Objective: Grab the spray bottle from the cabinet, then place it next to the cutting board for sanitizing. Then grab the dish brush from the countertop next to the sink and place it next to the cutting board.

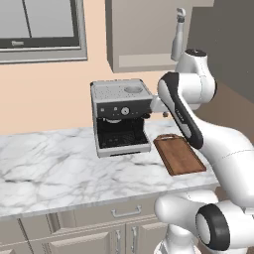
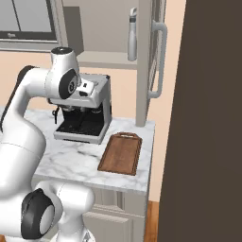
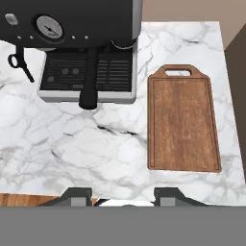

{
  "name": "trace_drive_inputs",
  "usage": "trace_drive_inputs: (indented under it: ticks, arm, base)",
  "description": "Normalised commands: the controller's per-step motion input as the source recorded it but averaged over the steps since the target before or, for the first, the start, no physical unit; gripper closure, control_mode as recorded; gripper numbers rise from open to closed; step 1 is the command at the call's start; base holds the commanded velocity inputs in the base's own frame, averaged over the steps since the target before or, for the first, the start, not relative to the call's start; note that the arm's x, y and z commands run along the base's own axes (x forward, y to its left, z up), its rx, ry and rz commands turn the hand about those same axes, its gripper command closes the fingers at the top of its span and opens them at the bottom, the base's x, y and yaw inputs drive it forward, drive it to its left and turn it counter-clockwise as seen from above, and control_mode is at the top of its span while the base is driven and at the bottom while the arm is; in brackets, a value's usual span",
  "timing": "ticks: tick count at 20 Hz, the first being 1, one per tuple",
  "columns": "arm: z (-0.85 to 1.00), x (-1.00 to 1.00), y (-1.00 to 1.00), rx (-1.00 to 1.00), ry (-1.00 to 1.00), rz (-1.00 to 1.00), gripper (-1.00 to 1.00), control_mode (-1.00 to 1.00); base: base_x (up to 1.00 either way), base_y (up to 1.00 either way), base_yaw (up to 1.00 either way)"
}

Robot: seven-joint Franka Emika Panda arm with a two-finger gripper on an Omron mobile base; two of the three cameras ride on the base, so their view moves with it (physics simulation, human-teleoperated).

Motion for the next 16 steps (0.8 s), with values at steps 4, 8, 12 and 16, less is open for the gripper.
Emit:
trace_drive_inputs:
  ticks: [4, 8, 12, 16]
  arm:
    - [0.00, -0.23, 0.00, 0.00, 0.00, 0.00, -1.00, -1.00]
    - [0.00, -0.65, 0.00, -0.01, -0.14, 0.00, -1.00, -1.00]
    - [0.35, -0.61, 0.00, -0.02, -0.30, 0.00, -1.00, -1.00]
    - [0.61, -0.44, 0.00, -0.01, -0.29, 0.00, -1.00, -1.00]
  base:
    - [0.00, 0.00, 0.00]
    - [0.00, 0.00, 0.00]
    - [0.00, 0.00, 0.00]
    - [0.00, 0.00, 0.00]
